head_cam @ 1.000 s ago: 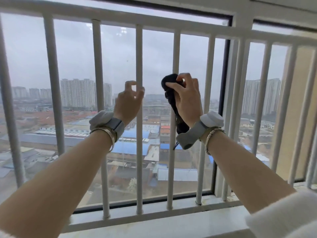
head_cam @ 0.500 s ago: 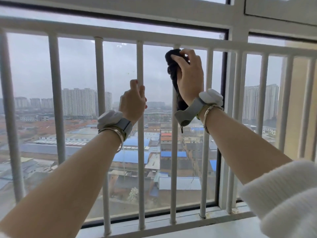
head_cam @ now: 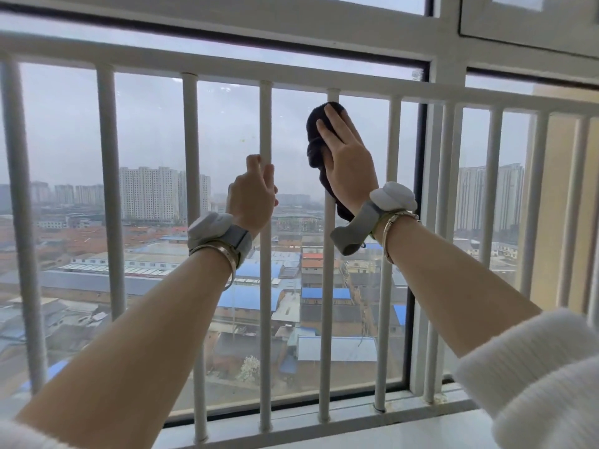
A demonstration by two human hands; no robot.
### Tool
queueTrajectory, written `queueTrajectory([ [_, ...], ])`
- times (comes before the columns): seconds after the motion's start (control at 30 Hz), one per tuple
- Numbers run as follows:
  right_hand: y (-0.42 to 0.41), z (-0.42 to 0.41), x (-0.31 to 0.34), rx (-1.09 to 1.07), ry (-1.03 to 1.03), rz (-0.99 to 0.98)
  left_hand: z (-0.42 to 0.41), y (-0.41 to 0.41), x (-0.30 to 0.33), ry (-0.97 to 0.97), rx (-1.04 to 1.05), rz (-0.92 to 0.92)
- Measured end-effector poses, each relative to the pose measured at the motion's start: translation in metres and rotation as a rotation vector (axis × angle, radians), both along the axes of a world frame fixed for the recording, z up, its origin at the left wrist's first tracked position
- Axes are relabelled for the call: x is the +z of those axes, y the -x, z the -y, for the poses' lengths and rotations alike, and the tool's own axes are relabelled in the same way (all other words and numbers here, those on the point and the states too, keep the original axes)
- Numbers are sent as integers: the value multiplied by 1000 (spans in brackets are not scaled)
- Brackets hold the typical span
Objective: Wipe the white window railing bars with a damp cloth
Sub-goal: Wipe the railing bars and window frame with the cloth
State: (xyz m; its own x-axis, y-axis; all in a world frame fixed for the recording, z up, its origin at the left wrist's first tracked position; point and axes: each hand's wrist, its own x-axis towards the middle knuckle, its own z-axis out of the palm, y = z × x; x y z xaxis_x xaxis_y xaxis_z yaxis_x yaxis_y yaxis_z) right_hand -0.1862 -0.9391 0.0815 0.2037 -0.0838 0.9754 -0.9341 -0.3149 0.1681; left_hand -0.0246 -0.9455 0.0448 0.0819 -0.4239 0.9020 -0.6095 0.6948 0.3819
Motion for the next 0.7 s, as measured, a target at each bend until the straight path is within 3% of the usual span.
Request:
queueTrajectory([
  [0.33,8,-13,-95,45,-44,-60,9,-1,-67,39,-251,-158],
  [0.7,8,-21,-220,55,-102,-50,5,-11,-153,-9,-309,-112],
])
